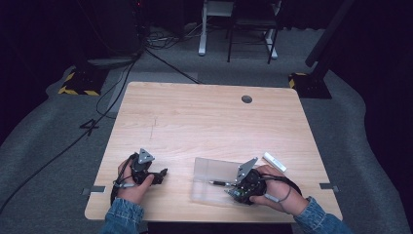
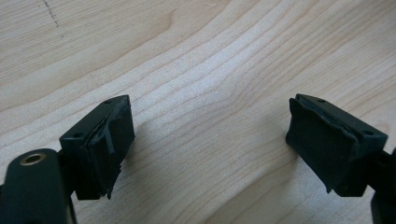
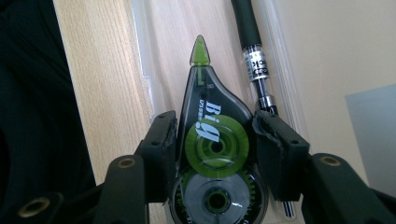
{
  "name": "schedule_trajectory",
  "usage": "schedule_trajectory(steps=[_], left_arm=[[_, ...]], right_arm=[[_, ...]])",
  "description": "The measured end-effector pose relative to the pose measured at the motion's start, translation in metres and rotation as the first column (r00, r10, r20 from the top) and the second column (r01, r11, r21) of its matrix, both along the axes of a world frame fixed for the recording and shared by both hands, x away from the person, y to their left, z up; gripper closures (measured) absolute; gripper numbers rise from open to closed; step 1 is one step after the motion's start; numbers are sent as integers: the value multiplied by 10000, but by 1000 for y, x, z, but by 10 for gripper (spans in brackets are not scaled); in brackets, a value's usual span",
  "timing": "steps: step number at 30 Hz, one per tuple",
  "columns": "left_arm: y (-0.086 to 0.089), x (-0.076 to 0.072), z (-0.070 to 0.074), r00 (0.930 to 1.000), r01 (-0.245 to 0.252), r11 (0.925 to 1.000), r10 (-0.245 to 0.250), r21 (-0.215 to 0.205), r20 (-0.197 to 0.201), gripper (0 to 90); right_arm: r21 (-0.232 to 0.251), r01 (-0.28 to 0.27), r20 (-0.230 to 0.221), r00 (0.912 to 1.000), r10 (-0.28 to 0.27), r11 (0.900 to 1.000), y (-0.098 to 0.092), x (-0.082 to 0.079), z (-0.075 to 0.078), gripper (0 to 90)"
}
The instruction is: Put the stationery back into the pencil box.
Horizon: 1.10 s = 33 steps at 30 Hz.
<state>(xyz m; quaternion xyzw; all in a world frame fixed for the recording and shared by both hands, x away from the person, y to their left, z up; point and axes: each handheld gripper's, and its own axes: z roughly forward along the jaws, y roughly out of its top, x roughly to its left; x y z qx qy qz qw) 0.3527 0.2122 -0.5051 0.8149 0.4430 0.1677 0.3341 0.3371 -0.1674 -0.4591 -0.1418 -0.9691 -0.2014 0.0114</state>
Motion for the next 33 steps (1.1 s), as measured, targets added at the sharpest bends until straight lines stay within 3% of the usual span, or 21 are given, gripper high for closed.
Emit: schedule_trajectory(steps=[9,17,20,24,33], left_arm=[[0,0,0,10000,0,10000,0,-5,5,150],[0,0,0,10000,3,10000,-3,1,5,150],[0,0,0,10000,-1,10000,1,-3,4,150],[0,0,0,10000,0,10000,0,-1,3,150],[0,0,0,10000,0,10000,0,0,5,150]], right_arm=[[202,257,-343,9991,-250,9995,-2,2,-3,473],[702,326,-156,9994,-315,9970,0,-1,3,435],[1085,-64,37,10000,60,9941,6,-4,4,405],[1195,-477,21,9989,478,9917,14,-9,2,387],[1027,-721,-235,9969,749,9921,24,-13,-5,385]])
